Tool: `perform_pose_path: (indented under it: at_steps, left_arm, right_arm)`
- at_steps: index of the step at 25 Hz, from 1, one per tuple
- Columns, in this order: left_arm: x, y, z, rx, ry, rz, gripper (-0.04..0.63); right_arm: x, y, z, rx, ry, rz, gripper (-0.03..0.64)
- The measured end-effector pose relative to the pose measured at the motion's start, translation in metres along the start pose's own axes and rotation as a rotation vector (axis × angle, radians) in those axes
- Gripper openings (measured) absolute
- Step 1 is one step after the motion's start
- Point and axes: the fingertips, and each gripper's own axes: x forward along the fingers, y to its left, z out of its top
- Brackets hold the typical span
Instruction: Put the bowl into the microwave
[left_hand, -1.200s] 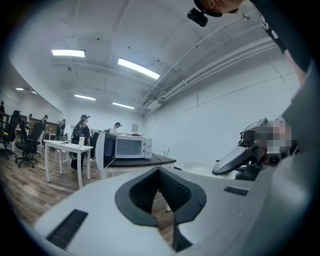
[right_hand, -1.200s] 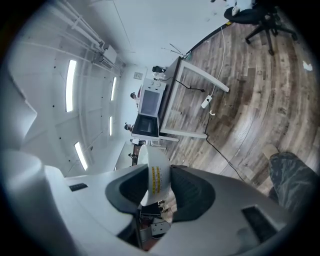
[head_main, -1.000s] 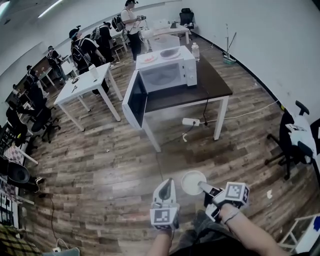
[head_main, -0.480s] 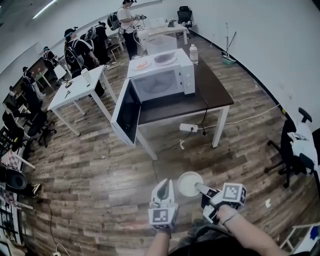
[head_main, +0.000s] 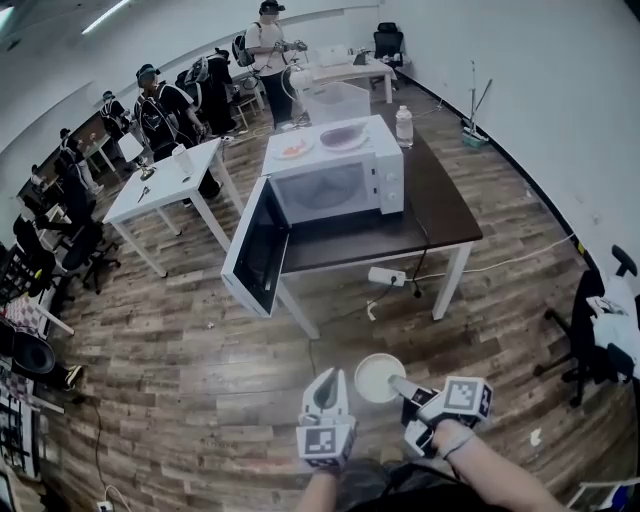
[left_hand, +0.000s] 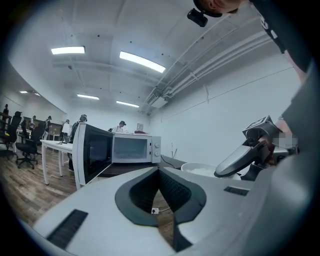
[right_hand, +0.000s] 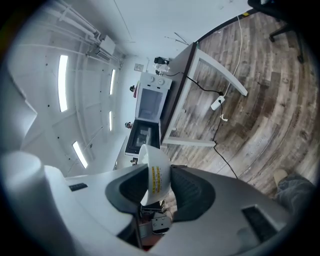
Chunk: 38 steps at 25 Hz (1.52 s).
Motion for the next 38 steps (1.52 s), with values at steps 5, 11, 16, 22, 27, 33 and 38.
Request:
perform_pose_path:
  at_steps: [5,11,16,22,27,33,38]
  left_arm:
    - [0.007,0.005,0.002,-0.020,0.024,0.010,-0.001]
    - [0.023,0.022,-0.001,-0.004,0.007,0.027,0.000]
    - [0.054,0.030,-0.002,-0.019,0.021,0.013,0.000]
    - [0.096,0.056,0.001,-0.043,0.047,0.004,-0.001]
    - [0.133,0.076,0.004,-0.038,0.053,-0.014,0.000]
    - [0.177,0.101,0.009,-0.050,0.053,-0.041,0.000]
    - [0.207,0.117,0.004,-0.061,0.065,-0.074,0.000]
  right_arm:
    - [0.015,0.004,0.010,0.005,0.012,0.018,0.129]
    - [0.033,0.004,0.020,0.017,0.019,0.012,0.129]
    - [0.054,0.002,0.039,0.009,0.020,-0.001,0.129]
    - [0.087,0.008,0.071,0.008,0.011,-0.023,0.129]
    - [0.120,0.015,0.096,0.022,0.006,-0.023,0.129]
    - [0.156,0.021,0.126,0.034,-0.016,-0.038,0.129]
    - [0.180,0.017,0.150,0.035,-0.048,-0.070,0.129]
